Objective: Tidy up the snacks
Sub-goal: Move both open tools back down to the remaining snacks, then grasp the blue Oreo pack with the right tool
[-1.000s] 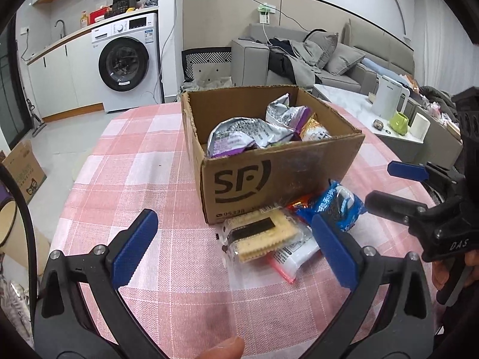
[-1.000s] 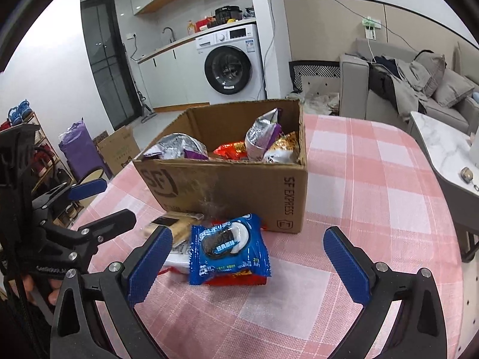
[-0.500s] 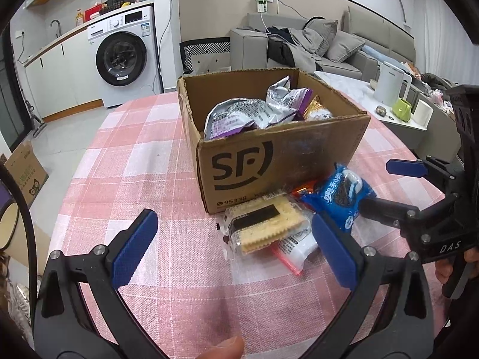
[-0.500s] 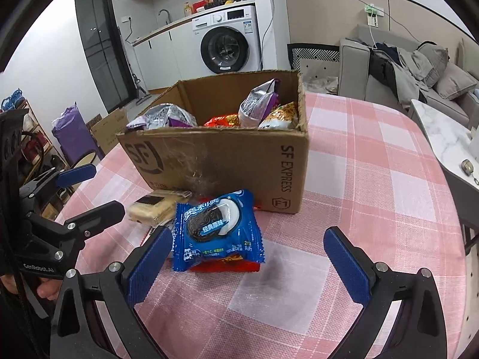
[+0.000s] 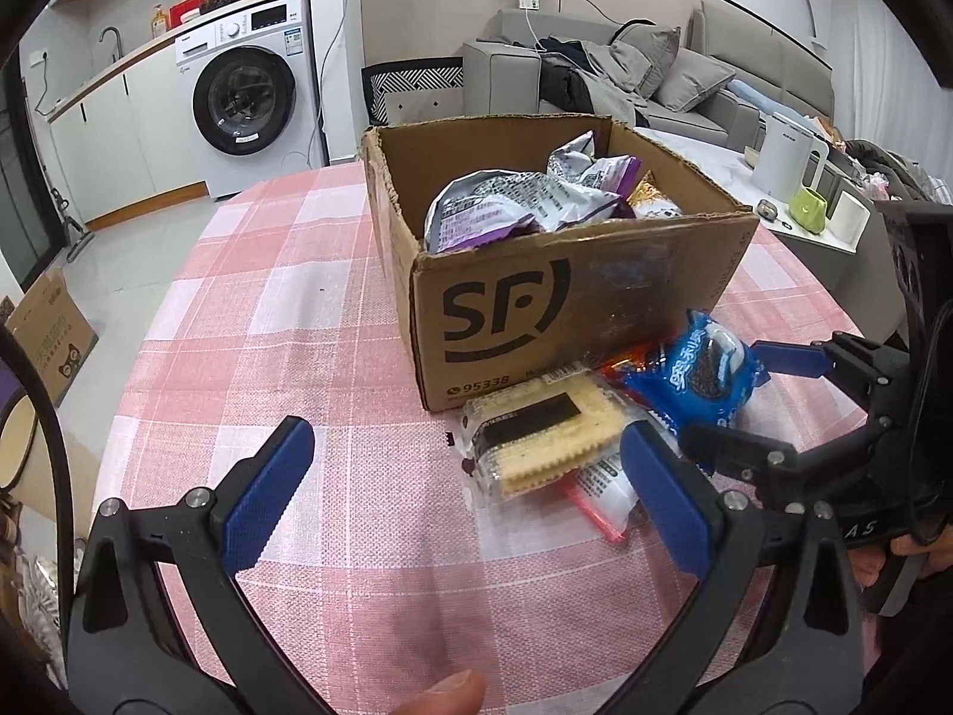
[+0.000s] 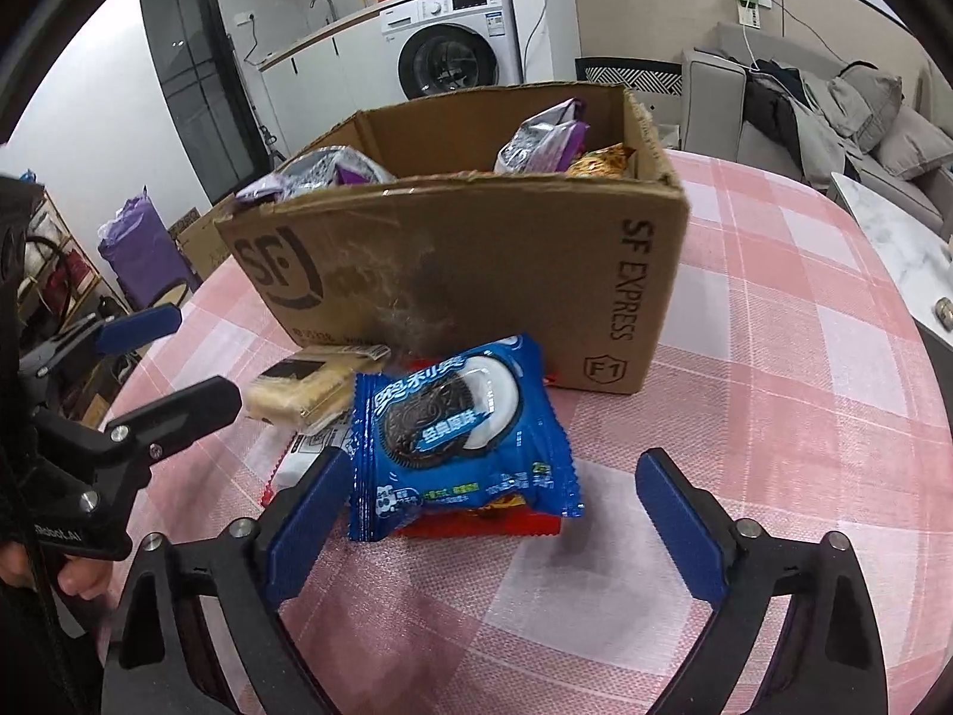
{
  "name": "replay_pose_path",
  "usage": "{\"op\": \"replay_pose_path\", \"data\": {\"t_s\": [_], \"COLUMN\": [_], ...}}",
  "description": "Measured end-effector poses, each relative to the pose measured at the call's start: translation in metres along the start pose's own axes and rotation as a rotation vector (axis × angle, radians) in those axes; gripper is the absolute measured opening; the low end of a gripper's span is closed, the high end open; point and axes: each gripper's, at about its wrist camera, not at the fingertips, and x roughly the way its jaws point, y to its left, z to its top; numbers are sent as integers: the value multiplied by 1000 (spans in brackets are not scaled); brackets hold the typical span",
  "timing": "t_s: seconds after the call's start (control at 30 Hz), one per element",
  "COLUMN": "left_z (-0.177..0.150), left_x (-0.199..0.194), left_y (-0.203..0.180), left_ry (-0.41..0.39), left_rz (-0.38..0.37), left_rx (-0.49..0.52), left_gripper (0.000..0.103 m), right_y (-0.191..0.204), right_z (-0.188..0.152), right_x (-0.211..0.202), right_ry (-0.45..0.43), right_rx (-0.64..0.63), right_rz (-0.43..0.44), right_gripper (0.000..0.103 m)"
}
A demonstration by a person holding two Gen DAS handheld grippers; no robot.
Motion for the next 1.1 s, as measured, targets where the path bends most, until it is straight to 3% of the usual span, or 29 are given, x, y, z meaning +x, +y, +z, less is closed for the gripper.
{"op": "replay_pose_path", "data": {"t_s": [0.3, 0.5, 0.7, 0.77, 1.1], "left_z": [-2, -3, -4, -4, -5], "left_x": [4, 7, 9, 9, 10], "left_y": [0, -1, -3, -2, -2], "left_ry": [6, 11, 18, 19, 22], "left_rz": [0, -3, -6, -6, -7], "left_rx": [3, 7, 9, 9, 8], "left_gripper": [103, 103, 102, 102, 102], "right_y": [7, 11, 16, 17, 10], "right_z": [2, 2, 2, 2, 4], "right_x": [-1, 3, 0, -1, -10], "right_ry": [-37, -38, -48, -47, -77], "right_rx": [-30, -59, -97, -103, -79], "right_rz": [-22, -11, 12, 10, 68], "right_gripper": [96, 82, 63, 51, 47]}}
